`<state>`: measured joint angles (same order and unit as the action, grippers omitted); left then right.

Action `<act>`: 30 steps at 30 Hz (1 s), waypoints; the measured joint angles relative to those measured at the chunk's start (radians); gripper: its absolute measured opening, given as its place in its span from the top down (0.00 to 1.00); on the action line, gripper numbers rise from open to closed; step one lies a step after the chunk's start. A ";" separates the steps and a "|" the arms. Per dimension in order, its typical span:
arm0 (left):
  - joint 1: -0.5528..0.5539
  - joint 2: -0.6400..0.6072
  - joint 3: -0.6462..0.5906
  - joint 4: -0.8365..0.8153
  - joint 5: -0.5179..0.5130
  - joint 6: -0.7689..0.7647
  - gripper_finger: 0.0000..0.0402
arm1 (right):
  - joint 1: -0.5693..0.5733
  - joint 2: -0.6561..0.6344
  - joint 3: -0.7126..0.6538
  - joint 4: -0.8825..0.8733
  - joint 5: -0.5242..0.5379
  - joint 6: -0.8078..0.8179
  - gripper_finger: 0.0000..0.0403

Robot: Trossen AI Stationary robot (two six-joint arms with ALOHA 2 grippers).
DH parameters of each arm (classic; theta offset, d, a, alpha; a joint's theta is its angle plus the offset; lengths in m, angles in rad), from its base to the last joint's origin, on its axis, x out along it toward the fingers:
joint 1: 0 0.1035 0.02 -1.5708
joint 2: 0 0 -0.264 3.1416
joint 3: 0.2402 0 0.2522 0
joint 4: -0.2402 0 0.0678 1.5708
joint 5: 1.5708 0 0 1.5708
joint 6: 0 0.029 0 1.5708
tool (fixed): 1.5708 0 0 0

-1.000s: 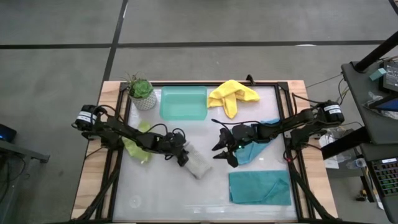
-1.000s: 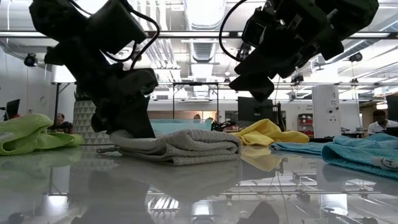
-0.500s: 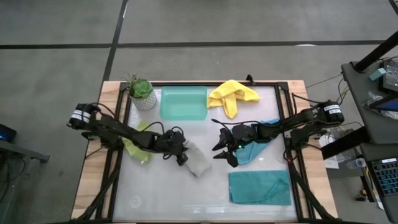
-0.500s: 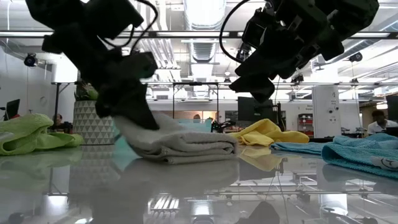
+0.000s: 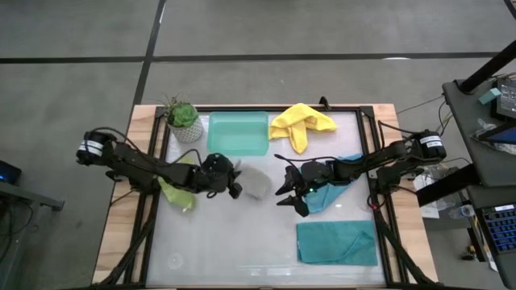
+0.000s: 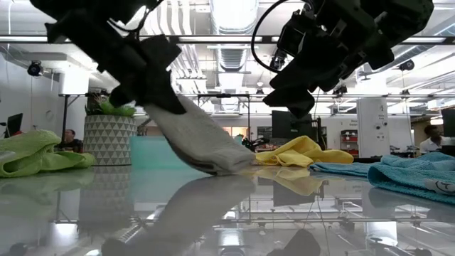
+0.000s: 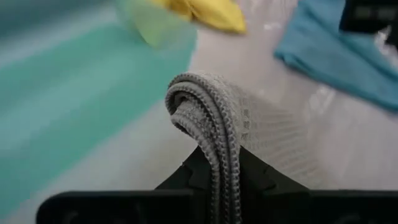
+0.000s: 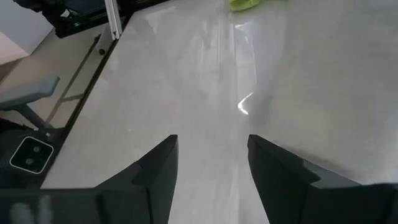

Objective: Fold microfiber towels
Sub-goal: Put the gray microfiber towel into the bin

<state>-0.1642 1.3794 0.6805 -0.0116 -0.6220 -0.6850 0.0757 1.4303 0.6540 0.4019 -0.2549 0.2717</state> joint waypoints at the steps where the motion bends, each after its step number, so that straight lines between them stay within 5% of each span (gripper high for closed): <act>1: 0.013 -0.017 0.004 0.003 -0.010 0.014 0.96 | 0.000 0.000 0.000 0.000 0.010 -0.001 0.54; 15: 0.386 -0.231 0.018 0.096 -0.006 0.324 0.96 | 0.000 0.000 -0.007 0.000 0.048 -0.002 0.54; 25: 0.499 -0.129 0.016 0.349 0.205 0.300 0.96 | 0.000 0.000 -0.008 0.000 0.048 -0.002 0.54; 30: 0.508 -0.073 0.012 0.360 0.204 0.283 0.96 | 0.000 0.000 -0.010 -0.001 0.048 -0.002 0.54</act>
<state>0.3442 1.3067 0.6922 0.3483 -0.4184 -0.4025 0.0757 1.4305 0.6445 0.4011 -0.2066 0.2695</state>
